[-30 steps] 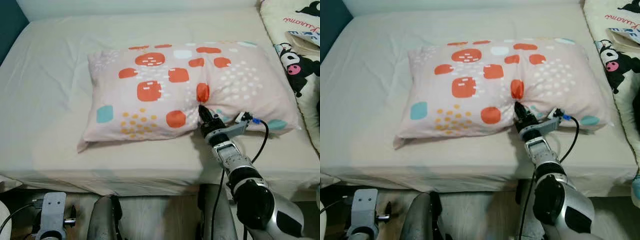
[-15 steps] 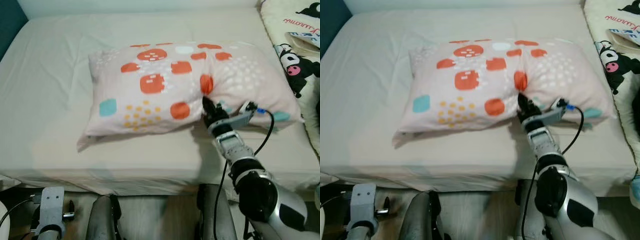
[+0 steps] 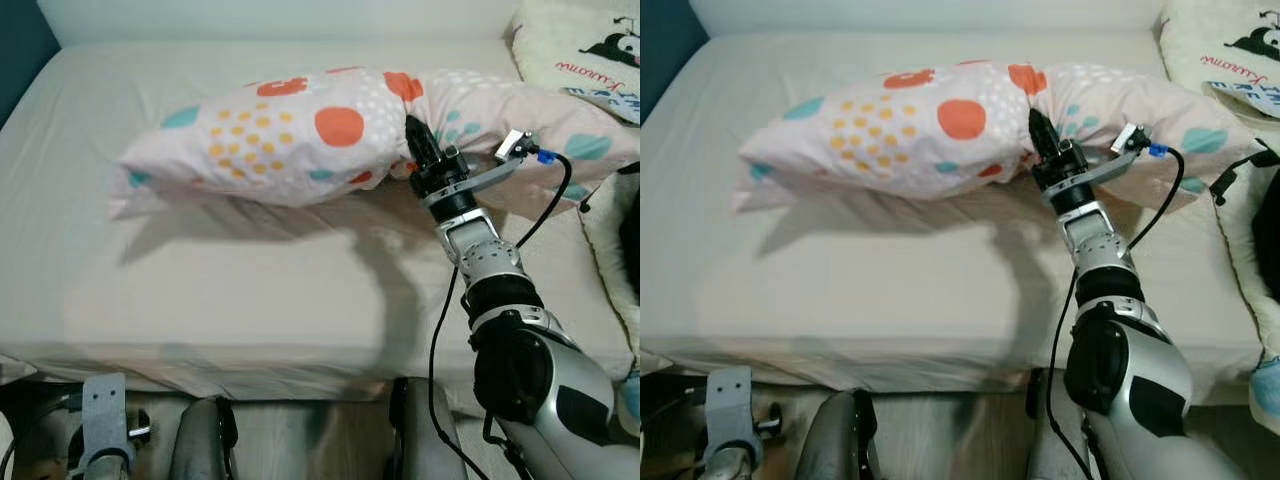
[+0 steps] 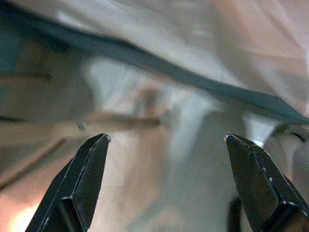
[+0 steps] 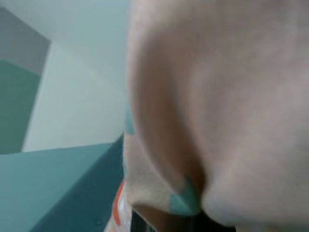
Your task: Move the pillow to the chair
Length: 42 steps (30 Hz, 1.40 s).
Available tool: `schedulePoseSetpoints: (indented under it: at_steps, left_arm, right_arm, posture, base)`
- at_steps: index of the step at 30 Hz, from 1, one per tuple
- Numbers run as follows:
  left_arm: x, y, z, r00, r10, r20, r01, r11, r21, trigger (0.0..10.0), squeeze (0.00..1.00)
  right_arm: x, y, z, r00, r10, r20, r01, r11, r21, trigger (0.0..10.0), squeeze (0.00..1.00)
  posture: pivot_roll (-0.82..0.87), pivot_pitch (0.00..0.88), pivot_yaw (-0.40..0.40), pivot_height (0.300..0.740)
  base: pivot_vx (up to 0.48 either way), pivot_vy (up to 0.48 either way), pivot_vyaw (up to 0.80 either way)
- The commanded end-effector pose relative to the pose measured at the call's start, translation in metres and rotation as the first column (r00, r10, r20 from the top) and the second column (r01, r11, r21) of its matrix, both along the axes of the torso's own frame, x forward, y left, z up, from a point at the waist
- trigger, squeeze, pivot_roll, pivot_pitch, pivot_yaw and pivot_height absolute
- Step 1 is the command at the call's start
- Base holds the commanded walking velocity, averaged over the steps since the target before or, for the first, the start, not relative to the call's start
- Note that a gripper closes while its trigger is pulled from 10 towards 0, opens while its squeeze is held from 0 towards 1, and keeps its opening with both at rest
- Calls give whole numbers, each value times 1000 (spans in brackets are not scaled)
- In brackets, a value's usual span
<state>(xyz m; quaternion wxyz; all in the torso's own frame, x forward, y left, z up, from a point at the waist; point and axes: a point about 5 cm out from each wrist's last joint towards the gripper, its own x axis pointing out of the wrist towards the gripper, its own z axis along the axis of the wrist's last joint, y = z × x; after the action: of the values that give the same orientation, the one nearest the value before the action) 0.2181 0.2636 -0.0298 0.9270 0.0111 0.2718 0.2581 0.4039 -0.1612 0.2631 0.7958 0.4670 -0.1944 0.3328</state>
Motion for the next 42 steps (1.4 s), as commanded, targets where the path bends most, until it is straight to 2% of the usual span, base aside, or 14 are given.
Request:
schedulePoseSetpoints:
  at_steps: [1,5,9,12,13,16,21,28,34,42]
  left_arm:
    - [-14,-1,-12,998,35,-56,-37,998,-50,10000,0]
    - [-21,-4,-22,993,59,-105,-68,993,-91,10000,0]
    - [-28,-7,-28,987,22,-161,-36,996,-84,10000,0]
    - [-47,-12,-42,964,-23,-264,1,996,-86,10000,0]
    - [-47,-12,-42,964,-23,-264,1,996,-86,10000,0]
    - [-61,-16,-51,944,-33,-330,0,995,-100,10000,0]
    - [-69,-21,-56,926,-61,-374,21,994,-111,10000,0]
    - [-67,-27,-57,913,-109,-393,76,992,-98,10000,0]
    - [-63,-29,-56,908,-140,-394,115,989,-88,10000,0]
    - [-65,-26,-57,899,-151,-412,128,988,-82,10000,0]
  right_arm:
    - [-4,3,18,993,22,115,-23,1000,3,0,0]
    - [-7,16,3,993,65,95,-64,998,-11,0,0]
    - [-11,26,-3,990,102,95,-100,995,-24,0,0]
    - [-16,38,-8,985,139,100,-135,990,-43,0,0]
    - [-16,38,-8,985,139,100,-135,990,-43,0,0]
    - [-20,46,-11,982,162,96,-157,986,-56,0,0]
    - [-23,57,-14,977,193,91,-186,979,-80,0,0]
    - [-27,65,-17,973,216,85,-208,974,-89,0,0]
    - [-30,73,-19,968,238,80,-229,967,-108,0,0]
    - [-34,76,-25,968,243,61,-235,964,-124,0,0]
  posture:
    - [19,118,25,534]
    - [14,96,28,548]
    - [4,78,35,558]
    - [-8,63,44,573]
    - [-8,63,44,573]
    - [-14,55,44,587]
    - [-19,46,42,607]
    - [-18,42,42,626]
    - [-28,30,45,646]
    - [-27,27,48,675]
  base:
    - [-480,0,0]
    - [0,0,0]
    - [0,0,0]
    - [0,0,0]
    - [0,0,0]
    - [0,0,0]
    - [0,0,0]
    - [-396,0,0]
    - [0,0,0]
    - [0,0,0]
